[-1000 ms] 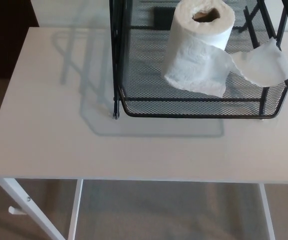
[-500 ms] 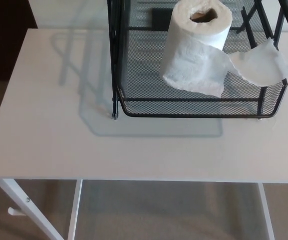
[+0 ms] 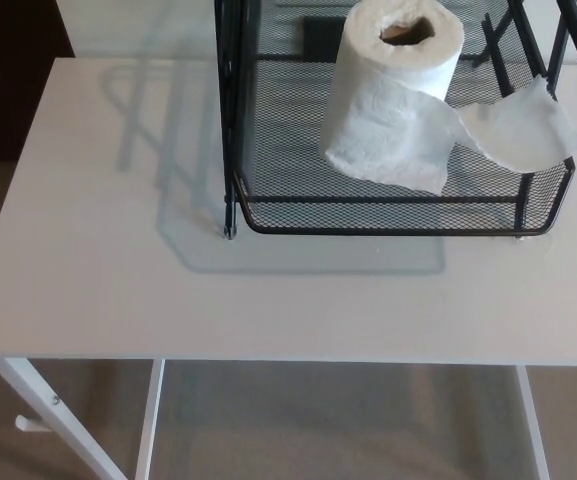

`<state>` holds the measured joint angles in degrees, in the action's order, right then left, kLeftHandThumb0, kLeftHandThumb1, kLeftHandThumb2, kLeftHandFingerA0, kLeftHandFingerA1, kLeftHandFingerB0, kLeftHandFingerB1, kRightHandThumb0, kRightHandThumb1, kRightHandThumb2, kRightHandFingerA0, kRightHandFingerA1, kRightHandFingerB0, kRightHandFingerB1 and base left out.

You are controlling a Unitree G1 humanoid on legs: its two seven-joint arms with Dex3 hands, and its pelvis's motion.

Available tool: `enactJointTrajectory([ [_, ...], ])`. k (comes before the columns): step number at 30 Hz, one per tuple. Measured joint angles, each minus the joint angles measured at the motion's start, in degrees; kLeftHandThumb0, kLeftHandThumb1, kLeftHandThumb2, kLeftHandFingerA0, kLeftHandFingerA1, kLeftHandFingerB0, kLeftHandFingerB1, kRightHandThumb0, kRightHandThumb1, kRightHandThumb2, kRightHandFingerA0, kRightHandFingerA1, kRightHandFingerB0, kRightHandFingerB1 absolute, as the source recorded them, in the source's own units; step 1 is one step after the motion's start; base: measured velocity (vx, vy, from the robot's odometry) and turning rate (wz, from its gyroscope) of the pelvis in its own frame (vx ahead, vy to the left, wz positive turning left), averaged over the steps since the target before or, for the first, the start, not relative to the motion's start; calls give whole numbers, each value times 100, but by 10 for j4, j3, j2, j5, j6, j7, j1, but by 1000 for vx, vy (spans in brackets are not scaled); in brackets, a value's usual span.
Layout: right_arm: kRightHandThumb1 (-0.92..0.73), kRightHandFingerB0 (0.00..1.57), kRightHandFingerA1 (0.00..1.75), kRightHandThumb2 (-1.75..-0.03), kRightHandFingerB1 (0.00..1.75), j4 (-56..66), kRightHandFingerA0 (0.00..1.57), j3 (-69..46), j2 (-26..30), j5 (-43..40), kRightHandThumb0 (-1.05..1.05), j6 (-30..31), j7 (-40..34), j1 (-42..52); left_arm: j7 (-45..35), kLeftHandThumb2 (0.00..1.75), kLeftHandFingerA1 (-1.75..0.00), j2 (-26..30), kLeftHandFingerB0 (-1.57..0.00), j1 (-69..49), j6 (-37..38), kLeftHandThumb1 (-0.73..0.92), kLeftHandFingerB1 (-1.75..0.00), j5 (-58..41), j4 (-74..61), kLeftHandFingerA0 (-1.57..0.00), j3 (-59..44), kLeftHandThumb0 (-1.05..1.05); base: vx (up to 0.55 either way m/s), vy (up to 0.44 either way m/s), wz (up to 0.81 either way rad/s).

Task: The robot walks towards a desk on which a file tray is kept in the middle and a toilet paper roll is kept on its right. The robot uses its right hand to hook on finger in the gap of the roll and grabs it, lifts it and places it on the tray.

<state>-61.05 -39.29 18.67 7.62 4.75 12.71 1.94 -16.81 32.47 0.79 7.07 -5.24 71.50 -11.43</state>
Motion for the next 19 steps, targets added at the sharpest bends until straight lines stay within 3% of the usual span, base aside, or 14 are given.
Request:
enactJointTrajectory([
  [14, -69, 1, 68, -61, 28, -6, 12, 49, 14, -55, -76, 0, -32, 4, -4, 66, -77, 3, -27, 2, 0, 88, -59, 6, 0, -44, -2, -91, 0, 0, 0],
  [15, -69, 1, 68, -61, 28, -7, 12, 52, 14, -59, -76, 0, -33, 4, -4, 109, -77, 3, -29, 3, 0, 64, -64, 6, 1, -46, -3, -91, 0, 0, 0],
  [16, -69, 1, 68, -61, 28, -7, 12, 54, 15, -62, -76, 0, -34, 4, -4, 65, -80, 3, -28, 4, 0, 85, -61, 6, 2, -45, -4, -93, 0, 0, 0],
  [19, -69, 1, 68, -61, 28, -8, 12, 58, 16, -69, -76, 0, -36, 3, -4, 66, -74, 3, -28, 7, -2, 85, -56, 6, 4, -45, -7, -89, 0, 0, 0],
])
